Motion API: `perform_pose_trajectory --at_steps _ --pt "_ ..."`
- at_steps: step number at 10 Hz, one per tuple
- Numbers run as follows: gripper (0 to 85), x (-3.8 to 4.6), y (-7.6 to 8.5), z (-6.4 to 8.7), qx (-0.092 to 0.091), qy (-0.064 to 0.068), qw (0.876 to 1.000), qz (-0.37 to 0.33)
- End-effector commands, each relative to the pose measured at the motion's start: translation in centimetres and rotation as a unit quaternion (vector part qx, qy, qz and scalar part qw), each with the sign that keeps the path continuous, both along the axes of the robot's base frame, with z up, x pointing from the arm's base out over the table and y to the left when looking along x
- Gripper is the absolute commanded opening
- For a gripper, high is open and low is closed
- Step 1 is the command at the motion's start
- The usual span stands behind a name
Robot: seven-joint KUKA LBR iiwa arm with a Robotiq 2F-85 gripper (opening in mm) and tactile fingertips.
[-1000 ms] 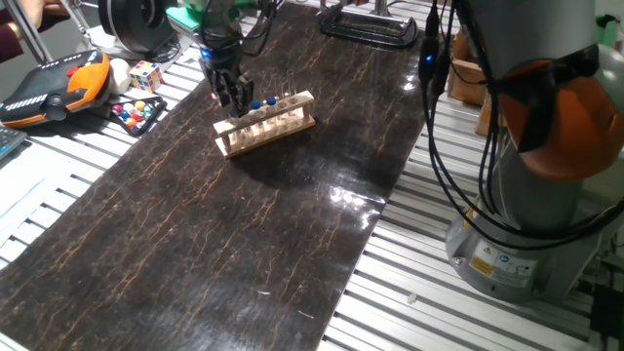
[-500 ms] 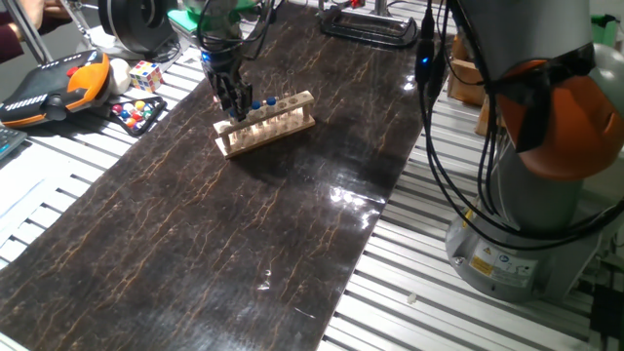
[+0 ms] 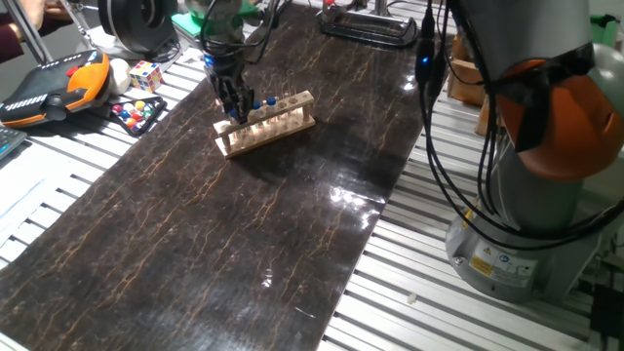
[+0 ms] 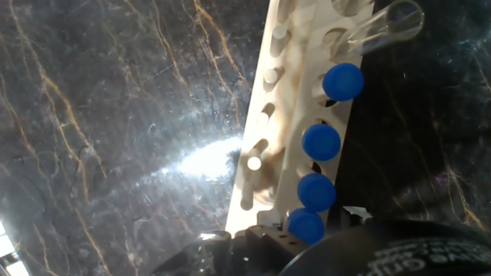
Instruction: Shake the test tube
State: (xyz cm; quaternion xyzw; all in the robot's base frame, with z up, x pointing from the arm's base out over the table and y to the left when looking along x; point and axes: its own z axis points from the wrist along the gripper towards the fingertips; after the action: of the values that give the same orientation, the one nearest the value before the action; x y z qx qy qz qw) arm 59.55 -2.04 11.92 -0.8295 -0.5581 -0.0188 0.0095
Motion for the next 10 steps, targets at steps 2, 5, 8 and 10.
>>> perform_pose_trajectory --at_steps 2,5,8,10 --pt "44.3 -0.08 -0.06 -0.14 0.000 -0.002 1.000 0.000" --pt "36.0 -0.24 -0.15 -0.28 -0.001 -0.008 1.000 0.004" --pt "21.3 -0.35 -0.15 -0.19 -0.002 -0.014 1.000 0.010" --pt "26.0 -0.39 -0.13 -0.11 -0.002 -0.015 1.000 0.015"
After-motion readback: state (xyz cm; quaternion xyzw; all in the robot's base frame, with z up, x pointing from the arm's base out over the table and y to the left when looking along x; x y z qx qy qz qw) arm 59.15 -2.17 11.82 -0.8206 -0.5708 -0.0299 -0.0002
